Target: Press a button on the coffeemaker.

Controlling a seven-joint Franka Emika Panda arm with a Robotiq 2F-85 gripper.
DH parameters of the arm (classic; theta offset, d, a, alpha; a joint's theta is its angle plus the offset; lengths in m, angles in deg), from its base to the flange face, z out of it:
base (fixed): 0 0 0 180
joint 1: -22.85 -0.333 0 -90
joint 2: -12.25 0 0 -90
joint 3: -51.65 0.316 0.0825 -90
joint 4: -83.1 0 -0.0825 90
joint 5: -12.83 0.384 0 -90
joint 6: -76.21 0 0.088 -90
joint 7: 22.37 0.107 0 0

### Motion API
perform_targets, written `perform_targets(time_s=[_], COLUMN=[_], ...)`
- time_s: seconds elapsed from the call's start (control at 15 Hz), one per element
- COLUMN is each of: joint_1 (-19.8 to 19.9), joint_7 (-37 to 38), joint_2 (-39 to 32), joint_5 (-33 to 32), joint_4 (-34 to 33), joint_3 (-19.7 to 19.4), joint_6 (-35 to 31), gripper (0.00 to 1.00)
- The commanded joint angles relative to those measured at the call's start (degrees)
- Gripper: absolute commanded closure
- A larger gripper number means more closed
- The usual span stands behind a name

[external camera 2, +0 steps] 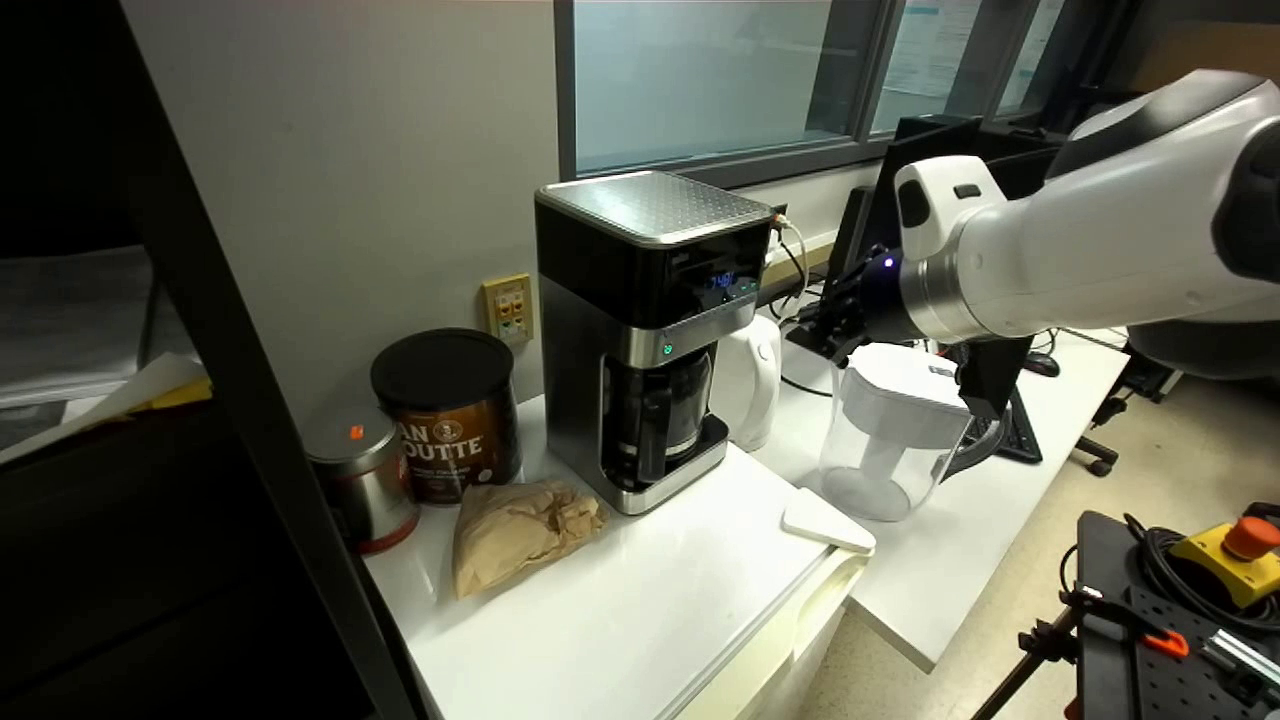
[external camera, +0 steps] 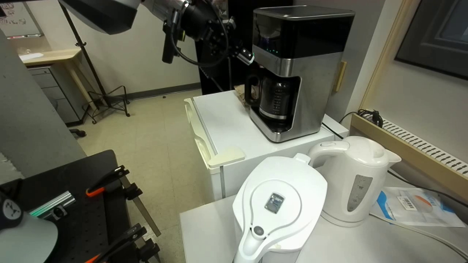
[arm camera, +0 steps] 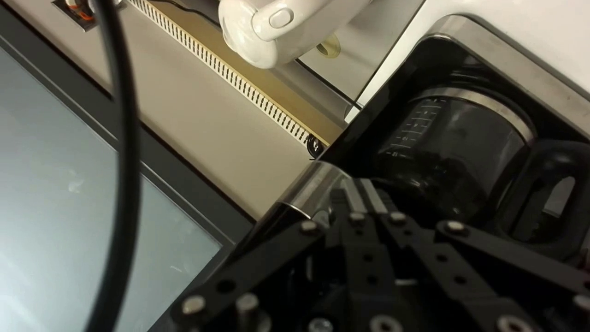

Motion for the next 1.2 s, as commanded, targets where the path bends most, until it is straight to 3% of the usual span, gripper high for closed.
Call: perform_targets(time_s=[0.0,0.27,0.33,0.6,1.13], joint_1=[0.08,-0.10,-4.05,-6.28,-8.05], joint_7=[3.79,5.55,5.70,6.78,7.03], joint_2=[-4.11,-6.58,-7.06,-8.39,-9.90], joint_5=[-3.70,-5.61,-5.88,-7.06,-7.79], joint_4=[-3.83,-5.95,-6.37,-7.76,-9.44], joint_3=[0.43,0.35,-3.51,-5.70,-7.73], joint_6=[1.21,2.05,2.50,3.22,3.58], gripper=[1.00,1.00,1.00,1.00,1.00])
